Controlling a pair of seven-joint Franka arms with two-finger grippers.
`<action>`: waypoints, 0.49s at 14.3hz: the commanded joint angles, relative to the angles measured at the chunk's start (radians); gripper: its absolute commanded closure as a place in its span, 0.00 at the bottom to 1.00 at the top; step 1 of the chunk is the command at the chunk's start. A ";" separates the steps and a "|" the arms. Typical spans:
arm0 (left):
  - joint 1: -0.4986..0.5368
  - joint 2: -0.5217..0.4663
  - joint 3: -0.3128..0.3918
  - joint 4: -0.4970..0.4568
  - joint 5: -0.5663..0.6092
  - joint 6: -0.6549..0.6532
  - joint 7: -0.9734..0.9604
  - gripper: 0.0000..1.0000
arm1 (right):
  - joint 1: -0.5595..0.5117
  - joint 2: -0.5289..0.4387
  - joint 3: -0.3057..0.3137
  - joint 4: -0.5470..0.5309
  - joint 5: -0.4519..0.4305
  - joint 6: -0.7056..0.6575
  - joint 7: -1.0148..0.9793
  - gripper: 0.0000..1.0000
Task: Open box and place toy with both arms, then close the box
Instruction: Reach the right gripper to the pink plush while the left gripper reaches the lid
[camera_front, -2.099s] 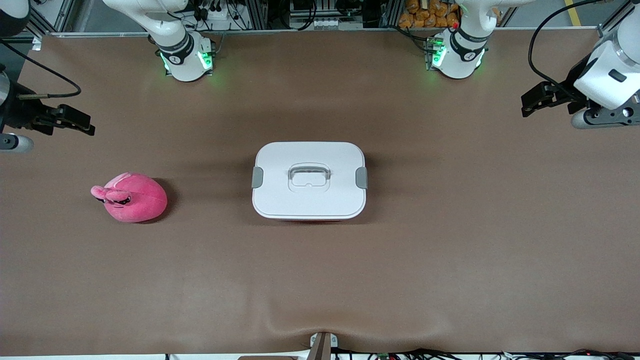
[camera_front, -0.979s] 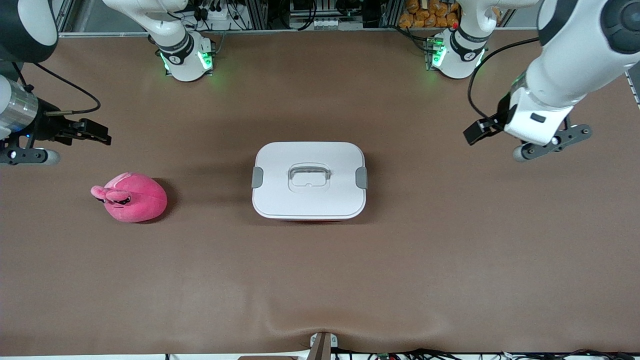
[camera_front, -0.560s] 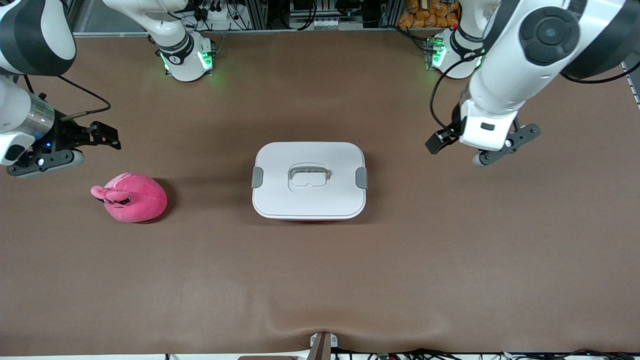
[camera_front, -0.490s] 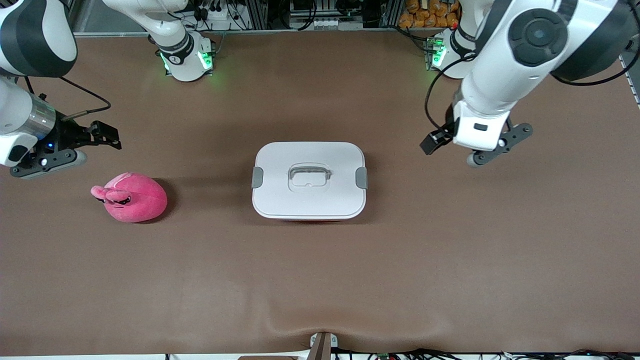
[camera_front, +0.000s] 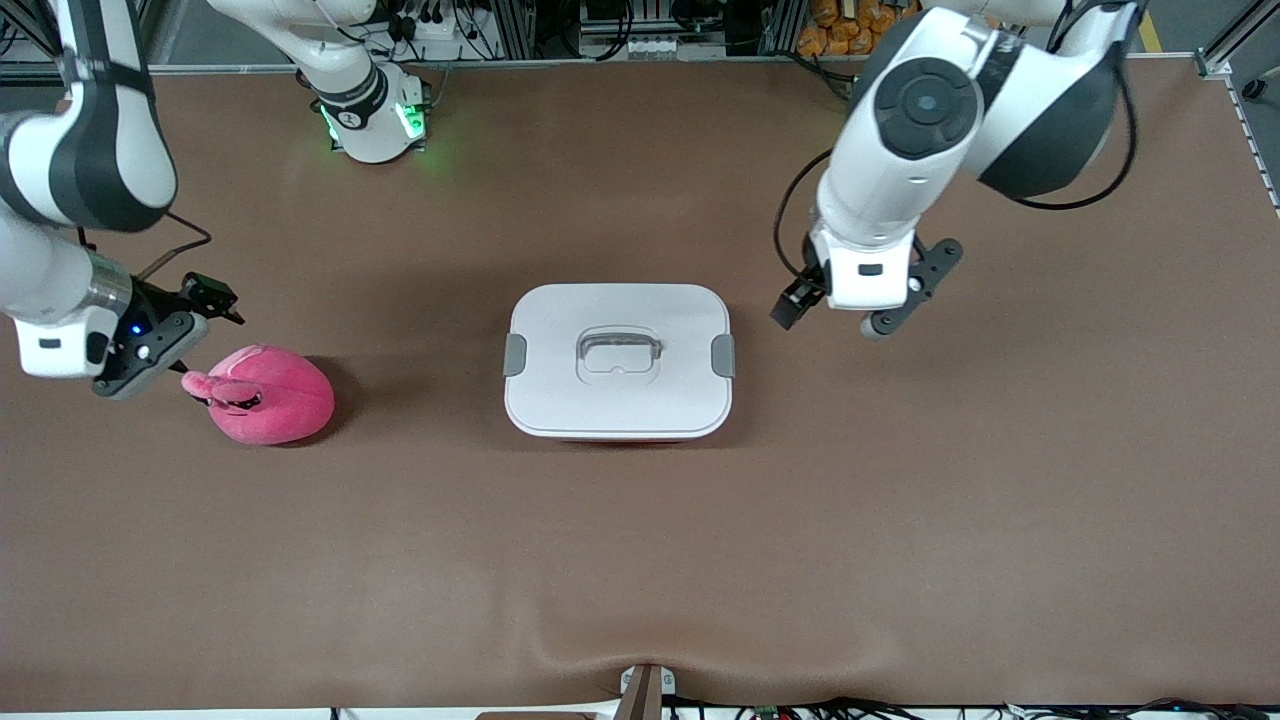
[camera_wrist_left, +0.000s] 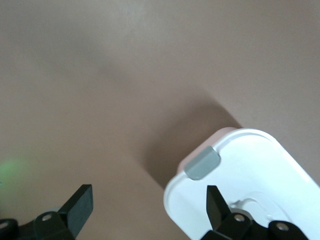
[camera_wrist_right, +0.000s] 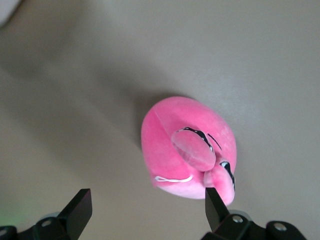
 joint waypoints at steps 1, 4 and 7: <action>-0.048 0.044 0.005 0.017 0.009 0.028 -0.144 0.00 | -0.019 0.061 0.011 0.001 -0.002 0.043 -0.168 0.00; -0.083 0.076 0.005 0.020 0.012 0.095 -0.288 0.00 | -0.016 0.104 0.010 0.001 -0.003 0.155 -0.378 0.00; -0.115 0.101 0.005 0.020 0.011 0.132 -0.408 0.00 | -0.026 0.145 0.011 -0.002 -0.003 0.177 -0.461 0.00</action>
